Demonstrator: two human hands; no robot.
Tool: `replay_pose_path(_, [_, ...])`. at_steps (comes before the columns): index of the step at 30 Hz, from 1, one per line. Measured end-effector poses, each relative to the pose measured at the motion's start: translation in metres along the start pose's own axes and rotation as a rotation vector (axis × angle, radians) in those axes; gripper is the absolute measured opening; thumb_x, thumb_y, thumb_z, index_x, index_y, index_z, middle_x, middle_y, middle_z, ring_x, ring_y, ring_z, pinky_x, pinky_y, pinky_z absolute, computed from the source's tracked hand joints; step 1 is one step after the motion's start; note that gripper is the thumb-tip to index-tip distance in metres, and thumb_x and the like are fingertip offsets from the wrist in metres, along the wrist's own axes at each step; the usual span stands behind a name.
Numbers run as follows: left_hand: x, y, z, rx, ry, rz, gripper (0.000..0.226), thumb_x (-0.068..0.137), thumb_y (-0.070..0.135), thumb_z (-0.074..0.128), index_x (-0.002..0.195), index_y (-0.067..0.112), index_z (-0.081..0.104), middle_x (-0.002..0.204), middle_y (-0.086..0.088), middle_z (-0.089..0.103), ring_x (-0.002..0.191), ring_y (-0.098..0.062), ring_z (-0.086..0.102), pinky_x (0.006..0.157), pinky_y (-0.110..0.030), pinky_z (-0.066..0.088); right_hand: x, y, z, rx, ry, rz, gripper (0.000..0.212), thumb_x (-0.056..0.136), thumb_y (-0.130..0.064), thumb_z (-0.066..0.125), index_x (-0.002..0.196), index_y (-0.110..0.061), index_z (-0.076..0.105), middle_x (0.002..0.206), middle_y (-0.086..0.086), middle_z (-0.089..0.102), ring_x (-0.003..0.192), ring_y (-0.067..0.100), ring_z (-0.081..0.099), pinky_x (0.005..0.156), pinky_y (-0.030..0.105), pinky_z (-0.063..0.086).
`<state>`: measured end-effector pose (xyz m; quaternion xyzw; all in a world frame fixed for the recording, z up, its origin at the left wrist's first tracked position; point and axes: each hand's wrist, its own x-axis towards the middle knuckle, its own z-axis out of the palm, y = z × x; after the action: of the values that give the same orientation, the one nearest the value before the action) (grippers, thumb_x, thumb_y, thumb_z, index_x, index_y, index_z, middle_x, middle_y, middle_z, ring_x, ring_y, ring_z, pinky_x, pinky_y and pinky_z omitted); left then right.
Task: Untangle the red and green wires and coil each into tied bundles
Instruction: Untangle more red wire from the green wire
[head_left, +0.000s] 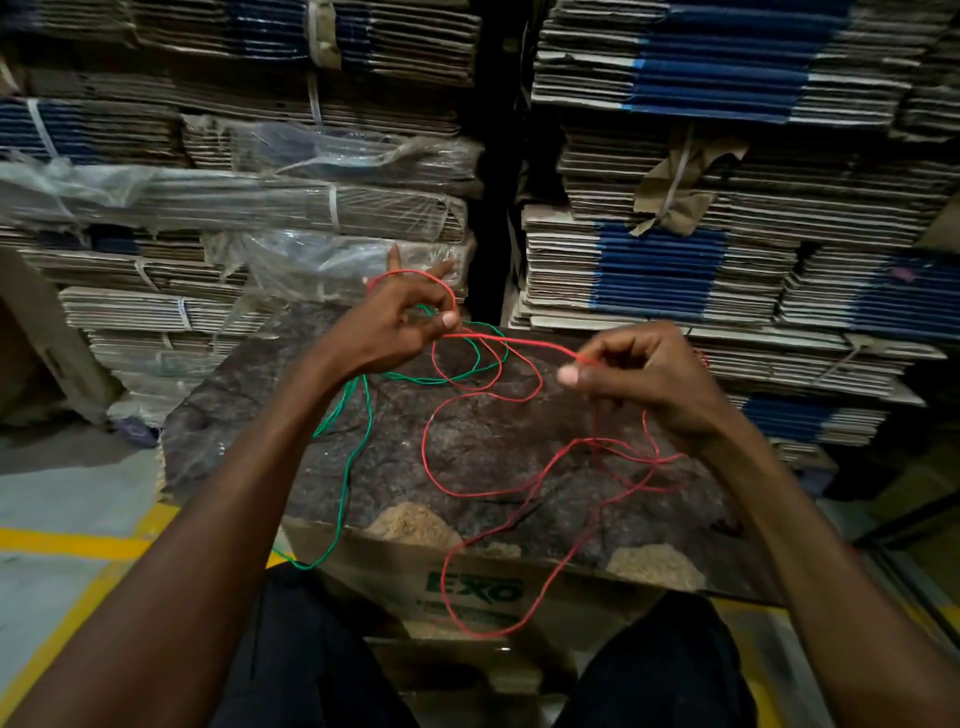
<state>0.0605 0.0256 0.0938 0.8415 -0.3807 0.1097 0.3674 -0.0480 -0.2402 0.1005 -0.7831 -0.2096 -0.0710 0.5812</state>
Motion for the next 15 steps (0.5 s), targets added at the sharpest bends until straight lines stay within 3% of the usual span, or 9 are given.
replay_pose_path(2, [-0.005, -0.003, -0.006, -0.041, 0.004, -0.040, 0.015, 0.087, 0.029, 0.056, 0.072, 0.029, 0.058, 0.108, 0.003, 0.068, 0.129, 0.010, 0.038, 0.116, -0.053, -0.016, 0.005, -0.002, -0.006, 0.055, 0.067, -0.018, 0.009, 0.073, -0.020, 0.077, 0.070, -0.012, 0.073, 0.056, 0.005, 0.059, 0.049, 0.016, 0.049, 0.044, 0.017, 0.035])
replay_pose_path(6, [-0.016, -0.002, -0.013, -0.099, -0.076, -0.096, 0.018, 0.088, 0.024, 0.060, 0.071, 0.021, 0.063, 0.120, -0.015, 0.066, 0.118, 0.022, 0.041, 0.121, -0.044, -0.005, 0.019, -0.003, -0.007, 0.104, 0.159, -0.029, 0.010, 0.077, -0.021, 0.078, 0.071, -0.015, 0.072, 0.052, -0.003, 0.049, 0.042, 0.007, 0.035, 0.040, 0.018, 0.029])
replay_pose_path(9, [-0.029, 0.004, -0.010, -0.265, -0.153, -0.187, 0.020, 0.086, 0.029, 0.061, 0.066, 0.028, 0.066, 0.121, -0.014, 0.067, 0.118, 0.008, 0.051, 0.119, -0.040, 0.019, 0.035, -0.006, -0.007, -0.032, 0.239, -0.093, 0.005, 0.080, -0.014, 0.076, 0.077, -0.010, 0.073, 0.056, -0.008, 0.057, 0.051, 0.003, 0.042, 0.048, 0.015, 0.033])
replay_pose_path(11, [-0.041, 0.009, -0.004, -0.419, -0.192, -0.240, 0.020, 0.083, 0.025, 0.060, 0.065, 0.024, 0.067, 0.111, -0.015, 0.070, 0.113, 0.002, 0.056, 0.102, -0.024, 0.038, 0.046, -0.007, -0.008, -0.107, 0.258, -0.130, 0.005, 0.080, -0.010, 0.077, 0.083, -0.009, 0.075, 0.064, -0.008, 0.066, 0.061, 0.005, 0.054, 0.058, 0.017, 0.043])
replay_pose_path(13, [-0.051, 0.014, 0.003, -0.526, -0.223, -0.277, 0.019, 0.083, 0.019, 0.057, 0.066, 0.021, 0.067, 0.107, -0.016, 0.071, 0.110, 0.004, 0.058, 0.082, -0.011, 0.042, 0.054, -0.005, -0.006, -0.157, 0.262, -0.141, 0.007, 0.080, -0.011, 0.078, 0.086, -0.009, 0.076, 0.068, -0.001, 0.069, 0.065, 0.007, 0.058, 0.063, 0.020, 0.048])
replay_pose_path(15, [-0.058, 0.020, 0.010, -0.603, -0.262, -0.266, 0.020, 0.086, 0.018, 0.054, 0.069, 0.018, 0.064, 0.115, -0.026, 0.066, 0.116, -0.004, 0.058, 0.080, -0.018, 0.039, 0.062, -0.002, -0.004, -0.212, 0.288, -0.133, 0.012, 0.078, -0.017, 0.080, 0.085, -0.008, 0.077, 0.069, 0.006, 0.070, 0.062, 0.006, 0.059, 0.060, 0.020, 0.046])
